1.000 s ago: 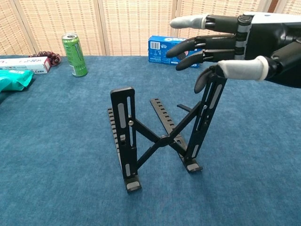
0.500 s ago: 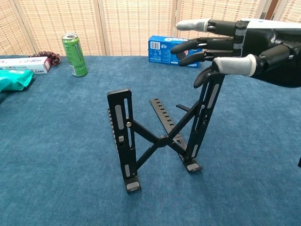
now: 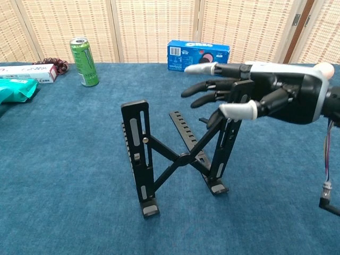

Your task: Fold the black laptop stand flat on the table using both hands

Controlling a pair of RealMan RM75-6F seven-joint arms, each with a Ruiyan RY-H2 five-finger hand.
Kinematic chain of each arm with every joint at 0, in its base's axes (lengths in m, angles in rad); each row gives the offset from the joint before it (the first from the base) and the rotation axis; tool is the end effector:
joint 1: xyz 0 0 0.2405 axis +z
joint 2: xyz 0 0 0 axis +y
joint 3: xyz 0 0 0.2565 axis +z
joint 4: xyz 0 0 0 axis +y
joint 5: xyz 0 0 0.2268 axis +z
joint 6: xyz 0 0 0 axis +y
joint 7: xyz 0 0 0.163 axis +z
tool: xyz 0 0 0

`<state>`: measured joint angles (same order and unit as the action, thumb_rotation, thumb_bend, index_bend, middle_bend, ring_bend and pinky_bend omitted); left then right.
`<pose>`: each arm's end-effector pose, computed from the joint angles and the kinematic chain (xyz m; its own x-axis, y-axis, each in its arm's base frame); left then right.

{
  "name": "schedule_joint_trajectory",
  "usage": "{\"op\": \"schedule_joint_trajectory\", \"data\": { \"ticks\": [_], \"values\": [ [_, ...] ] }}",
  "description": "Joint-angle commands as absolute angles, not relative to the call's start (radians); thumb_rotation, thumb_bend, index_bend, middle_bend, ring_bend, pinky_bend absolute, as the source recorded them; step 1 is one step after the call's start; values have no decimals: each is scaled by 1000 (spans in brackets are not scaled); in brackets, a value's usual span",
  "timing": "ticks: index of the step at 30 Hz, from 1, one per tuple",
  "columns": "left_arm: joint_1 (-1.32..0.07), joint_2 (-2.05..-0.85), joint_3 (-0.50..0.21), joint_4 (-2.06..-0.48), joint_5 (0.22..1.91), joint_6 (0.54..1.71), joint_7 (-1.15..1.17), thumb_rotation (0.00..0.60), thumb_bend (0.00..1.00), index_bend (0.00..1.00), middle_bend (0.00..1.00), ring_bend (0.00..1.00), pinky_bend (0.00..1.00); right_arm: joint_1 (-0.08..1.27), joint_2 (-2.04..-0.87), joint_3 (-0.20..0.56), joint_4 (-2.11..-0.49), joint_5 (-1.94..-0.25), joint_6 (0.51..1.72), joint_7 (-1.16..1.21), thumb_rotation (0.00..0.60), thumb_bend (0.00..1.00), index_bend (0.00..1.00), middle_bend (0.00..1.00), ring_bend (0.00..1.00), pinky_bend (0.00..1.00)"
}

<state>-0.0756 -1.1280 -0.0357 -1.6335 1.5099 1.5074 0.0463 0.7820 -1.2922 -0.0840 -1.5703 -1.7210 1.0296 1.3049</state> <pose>-0.3126 0.1949 0.1392 0.4110 -0.0007 0.9116 0.9115 -0.0116 -0.4110 -0.1449 -0.3011 -0.0036 -0.3888 -0.8036 0.4505 -0.7480 -0.0101 -0.6636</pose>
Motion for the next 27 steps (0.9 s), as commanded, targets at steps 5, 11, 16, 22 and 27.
{"op": "schedule_joint_trajectory", "data": {
  "ticks": [5, 11, 16, 22, 27],
  "values": [
    [-75, -1128, -35, -1636, 1510, 1508, 50, 600, 151, 89, 145, 105, 23, 797, -1335, -95, -1517, -1723, 1010, 1312, 600, 212, 61, 216, 190, 359],
    [-73, -1126, -34, -1641, 1510, 1510, 55, 600, 151, 89, 145, 105, 22, 796, -1356, -111, -1492, -1719, 1008, 1334, 600, 212, 61, 216, 190, 359],
    [-76, -1129, -35, -1641, 1508, 1504, 60, 600, 151, 88, 145, 105, 23, 791, -1371, -129, -1472, -1718, 1007, 1358, 600, 212, 61, 216, 190, 359],
    [-79, -1131, -35, -1644, 1508, 1500, 66, 600, 152, 88, 145, 105, 22, 786, -1395, -147, -1449, -1721, 1007, 1381, 600, 212, 61, 216, 190, 359],
    [-79, -1131, -35, -1646, 1504, 1497, 66, 600, 151, 88, 145, 105, 22, 783, -1401, -161, -1447, -1729, 1015, 1388, 600, 213, 61, 216, 186, 359]
  ]
}}
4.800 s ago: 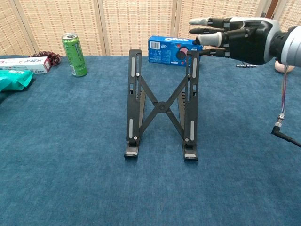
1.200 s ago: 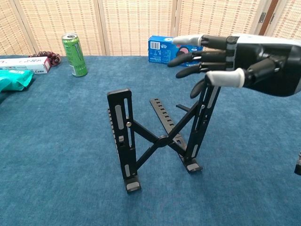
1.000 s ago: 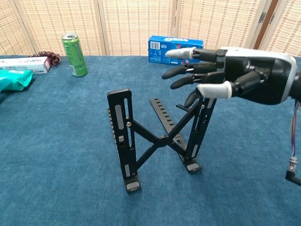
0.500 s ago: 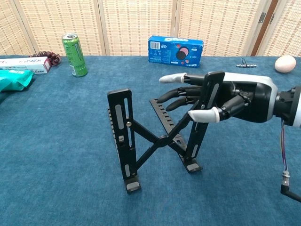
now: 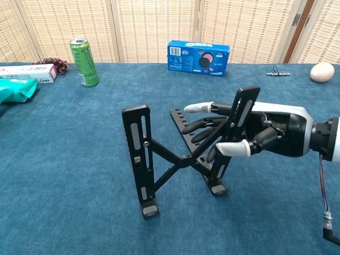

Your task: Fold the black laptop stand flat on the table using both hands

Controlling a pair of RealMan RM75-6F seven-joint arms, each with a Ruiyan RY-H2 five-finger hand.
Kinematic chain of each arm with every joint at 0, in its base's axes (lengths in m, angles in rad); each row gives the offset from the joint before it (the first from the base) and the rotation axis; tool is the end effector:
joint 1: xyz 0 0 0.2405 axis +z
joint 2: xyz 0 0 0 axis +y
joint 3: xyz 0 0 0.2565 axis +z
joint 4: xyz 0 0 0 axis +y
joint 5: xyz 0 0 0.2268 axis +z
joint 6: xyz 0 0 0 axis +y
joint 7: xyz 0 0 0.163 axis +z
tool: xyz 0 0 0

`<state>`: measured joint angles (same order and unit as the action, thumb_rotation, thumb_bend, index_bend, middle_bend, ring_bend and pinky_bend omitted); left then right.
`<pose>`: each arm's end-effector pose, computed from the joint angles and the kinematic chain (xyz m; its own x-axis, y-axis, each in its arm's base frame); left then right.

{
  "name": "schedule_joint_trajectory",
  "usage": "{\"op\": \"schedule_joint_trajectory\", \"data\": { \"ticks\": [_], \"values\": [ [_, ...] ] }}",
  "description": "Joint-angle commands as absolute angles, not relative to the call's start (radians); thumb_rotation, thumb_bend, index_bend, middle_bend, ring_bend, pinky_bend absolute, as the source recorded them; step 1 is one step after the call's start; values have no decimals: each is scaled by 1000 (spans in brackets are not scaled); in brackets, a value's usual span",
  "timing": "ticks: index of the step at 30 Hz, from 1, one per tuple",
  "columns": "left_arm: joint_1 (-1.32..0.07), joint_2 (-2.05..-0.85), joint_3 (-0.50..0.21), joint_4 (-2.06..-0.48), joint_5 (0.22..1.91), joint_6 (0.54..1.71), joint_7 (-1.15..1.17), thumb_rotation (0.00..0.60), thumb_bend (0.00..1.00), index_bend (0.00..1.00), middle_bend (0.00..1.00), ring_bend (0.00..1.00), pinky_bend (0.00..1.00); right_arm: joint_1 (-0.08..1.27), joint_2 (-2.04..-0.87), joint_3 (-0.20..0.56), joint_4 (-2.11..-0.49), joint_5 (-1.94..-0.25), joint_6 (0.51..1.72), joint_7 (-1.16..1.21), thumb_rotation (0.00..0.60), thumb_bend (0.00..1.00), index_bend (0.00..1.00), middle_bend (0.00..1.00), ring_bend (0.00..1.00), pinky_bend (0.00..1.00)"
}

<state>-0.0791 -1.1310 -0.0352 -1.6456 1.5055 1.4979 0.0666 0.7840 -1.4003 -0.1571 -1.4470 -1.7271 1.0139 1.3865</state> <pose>-0.3102 0.1956 0.1358 0.4157 0.0089 0.9095 0.9095 -0.0120 -0.4156 -0.1701 -0.2910 -0.0390 -0.4174 -0.8234 0.3845 -0.7646 0.0895 -0.6383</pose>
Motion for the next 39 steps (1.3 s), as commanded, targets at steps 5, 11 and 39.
{"op": "schedule_joint_trajectory", "data": {
  "ticks": [5, 11, 39],
  "values": [
    [-83, -1132, -36, -1641, 1504, 1491, 60, 600, 151, 88, 145, 105, 23, 780, -1403, -166, -1444, -1721, 1016, 1384, 600, 213, 50, 207, 180, 359],
    [-85, -1134, -34, -1639, 1507, 1488, 58, 600, 151, 89, 145, 106, 23, 768, -1407, -152, -1437, -1700, 1032, 1360, 600, 213, 46, 191, 153, 314],
    [-93, -1140, -31, -1643, 1498, 1470, 75, 600, 151, 89, 145, 106, 23, 767, -1407, -215, -1403, -1749, 1079, 1700, 600, 229, 0, 0, 0, 212]
  ]
}}
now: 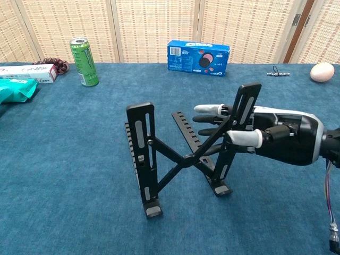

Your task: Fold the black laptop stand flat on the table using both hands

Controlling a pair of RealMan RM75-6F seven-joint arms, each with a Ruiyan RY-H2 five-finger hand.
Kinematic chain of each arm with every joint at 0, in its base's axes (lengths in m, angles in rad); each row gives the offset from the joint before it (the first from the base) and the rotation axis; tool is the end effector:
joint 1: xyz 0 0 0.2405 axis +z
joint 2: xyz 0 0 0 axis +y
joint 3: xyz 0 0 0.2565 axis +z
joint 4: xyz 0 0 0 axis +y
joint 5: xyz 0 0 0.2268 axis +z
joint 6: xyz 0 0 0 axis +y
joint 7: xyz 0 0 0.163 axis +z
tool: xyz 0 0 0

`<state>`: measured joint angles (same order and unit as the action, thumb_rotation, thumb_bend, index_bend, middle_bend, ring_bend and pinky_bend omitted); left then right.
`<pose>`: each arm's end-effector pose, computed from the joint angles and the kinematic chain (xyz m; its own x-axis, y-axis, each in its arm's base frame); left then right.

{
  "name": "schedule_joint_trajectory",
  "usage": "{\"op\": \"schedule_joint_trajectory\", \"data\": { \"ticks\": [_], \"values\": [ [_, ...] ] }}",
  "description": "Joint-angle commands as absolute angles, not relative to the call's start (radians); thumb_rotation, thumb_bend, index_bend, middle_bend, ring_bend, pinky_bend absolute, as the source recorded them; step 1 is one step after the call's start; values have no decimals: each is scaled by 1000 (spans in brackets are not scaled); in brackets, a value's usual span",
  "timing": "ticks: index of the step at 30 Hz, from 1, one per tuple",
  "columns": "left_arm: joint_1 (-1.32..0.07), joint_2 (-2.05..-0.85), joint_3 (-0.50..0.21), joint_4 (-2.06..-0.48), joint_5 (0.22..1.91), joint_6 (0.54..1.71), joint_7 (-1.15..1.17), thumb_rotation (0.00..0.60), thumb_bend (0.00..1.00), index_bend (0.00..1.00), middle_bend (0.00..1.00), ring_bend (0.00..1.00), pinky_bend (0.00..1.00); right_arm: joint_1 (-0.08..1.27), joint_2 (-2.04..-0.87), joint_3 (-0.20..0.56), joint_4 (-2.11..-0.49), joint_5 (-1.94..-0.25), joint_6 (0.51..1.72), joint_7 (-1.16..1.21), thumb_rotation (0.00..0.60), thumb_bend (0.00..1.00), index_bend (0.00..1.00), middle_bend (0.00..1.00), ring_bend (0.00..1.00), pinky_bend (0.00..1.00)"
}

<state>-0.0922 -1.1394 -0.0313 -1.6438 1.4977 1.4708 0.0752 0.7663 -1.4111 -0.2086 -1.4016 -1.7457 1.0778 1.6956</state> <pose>-0.3102 0.1987 0.1290 0.4176 0.0353 0.9080 0.9086 -0.0184 -0.4172 -0.1864 -0.2841 -0.0368 -0.6155 -0.7648 0.1904 -0.6150 0.3150 -0.7229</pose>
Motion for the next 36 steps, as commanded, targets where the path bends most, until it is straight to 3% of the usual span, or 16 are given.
{"op": "schedule_joint_trajectory", "data": {
  "ticks": [1, 10, 22, 36],
  "values": [
    [-94, -1141, -31, -1644, 1498, 1469, 75, 600, 151, 88, 145, 106, 23, 766, -1406, -218, -1404, -1748, 1077, 1703, 600, 229, 0, 0, 0, 212],
    [-101, -1145, -31, -1638, 1507, 1464, 71, 600, 151, 88, 145, 106, 23, 756, -1405, -218, -1397, -1736, 1090, 1690, 600, 229, 0, 0, 0, 212],
    [-184, -1106, -28, -1632, 1540, 1340, -120, 600, 152, 89, 151, 132, 37, 700, -1348, -132, -1443, -1672, 1184, 1428, 600, 229, 0, 0, 0, 212],
    [-364, -1068, 2, -1561, 1631, 1115, -849, 600, 151, 99, 209, 190, 102, 637, -1177, -85, -1579, -1645, 1252, 1315, 600, 229, 0, 0, 0, 212]
  ]
}}
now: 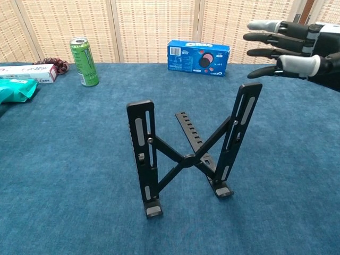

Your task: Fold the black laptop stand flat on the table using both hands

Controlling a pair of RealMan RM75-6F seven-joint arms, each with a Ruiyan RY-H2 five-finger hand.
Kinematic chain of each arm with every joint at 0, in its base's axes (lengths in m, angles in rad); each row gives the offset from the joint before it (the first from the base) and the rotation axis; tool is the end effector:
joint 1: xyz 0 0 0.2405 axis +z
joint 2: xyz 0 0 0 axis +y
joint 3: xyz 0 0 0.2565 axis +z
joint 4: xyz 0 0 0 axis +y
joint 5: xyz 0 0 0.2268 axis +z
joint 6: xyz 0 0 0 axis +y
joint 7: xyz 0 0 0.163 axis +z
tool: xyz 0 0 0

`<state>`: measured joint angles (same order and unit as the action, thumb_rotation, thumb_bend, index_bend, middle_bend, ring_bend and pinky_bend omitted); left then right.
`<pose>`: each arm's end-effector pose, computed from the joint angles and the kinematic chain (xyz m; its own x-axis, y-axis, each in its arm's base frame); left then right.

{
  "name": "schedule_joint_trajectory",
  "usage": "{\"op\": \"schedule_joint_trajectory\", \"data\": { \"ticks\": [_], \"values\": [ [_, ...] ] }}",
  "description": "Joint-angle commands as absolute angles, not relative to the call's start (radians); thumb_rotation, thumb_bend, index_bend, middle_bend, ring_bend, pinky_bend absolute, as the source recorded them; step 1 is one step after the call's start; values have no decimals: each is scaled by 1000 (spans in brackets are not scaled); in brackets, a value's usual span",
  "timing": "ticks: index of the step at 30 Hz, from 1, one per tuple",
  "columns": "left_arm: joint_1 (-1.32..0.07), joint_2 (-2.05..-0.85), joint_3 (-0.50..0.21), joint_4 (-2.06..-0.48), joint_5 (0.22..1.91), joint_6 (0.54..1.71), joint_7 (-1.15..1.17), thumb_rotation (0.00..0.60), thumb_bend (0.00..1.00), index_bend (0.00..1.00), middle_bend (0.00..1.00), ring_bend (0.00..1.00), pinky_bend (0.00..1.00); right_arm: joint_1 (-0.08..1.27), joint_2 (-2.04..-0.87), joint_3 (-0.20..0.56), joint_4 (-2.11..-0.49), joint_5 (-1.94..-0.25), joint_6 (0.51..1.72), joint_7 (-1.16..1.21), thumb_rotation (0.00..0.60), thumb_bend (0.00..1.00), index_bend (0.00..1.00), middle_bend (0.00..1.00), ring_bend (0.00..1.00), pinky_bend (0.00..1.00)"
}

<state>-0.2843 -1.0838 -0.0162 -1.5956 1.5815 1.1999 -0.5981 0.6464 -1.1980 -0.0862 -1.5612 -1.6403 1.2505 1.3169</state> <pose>-0.2935 0.2488 0.1061 -0.0669 0.3251 0.9433 0.9901 -0.0952 0.1030 -0.1909 -0.3067 0.0605 -0.5435 -0.6191 0.5669 -0.6862 -0.0613 -0.7248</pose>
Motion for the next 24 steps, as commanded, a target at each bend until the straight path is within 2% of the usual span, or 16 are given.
{"op": "schedule_joint_trajectory", "data": {
  "ticks": [1, 5, 12, 21, 24],
  "values": [
    [-376, -1065, 7, -1558, 1643, 1106, -911, 600, 151, 99, 213, 192, 105, 635, -1171, -86, -1584, -1648, 1252, 1315, 600, 229, 0, 0, 0, 212],
    [-423, -1060, 33, -1529, 1705, 1100, -1138, 600, 152, 99, 234, 198, 143, 628, -1154, -92, -1606, -1666, 1250, 1332, 600, 228, 0, 0, 0, 212],
    [-507, -1047, 121, -1507, 1827, 1110, -1505, 600, 151, 100, 254, 213, 208, 618, -1141, -86, -1628, -1687, 1261, 1347, 600, 229, 0, 0, 0, 212],
    [-619, -1102, 199, -1469, 1905, 1130, -1850, 600, 152, 119, 275, 227, 243, 613, -1106, -43, -1638, -1655, 1266, 1339, 600, 228, 0, 0, 0, 212],
    [-666, -1137, 215, -1440, 1917, 1106, -1907, 600, 151, 138, 284, 264, 275, 607, -1095, -34, -1644, -1648, 1268, 1336, 600, 229, 0, 0, 0, 212]
  ]
}}
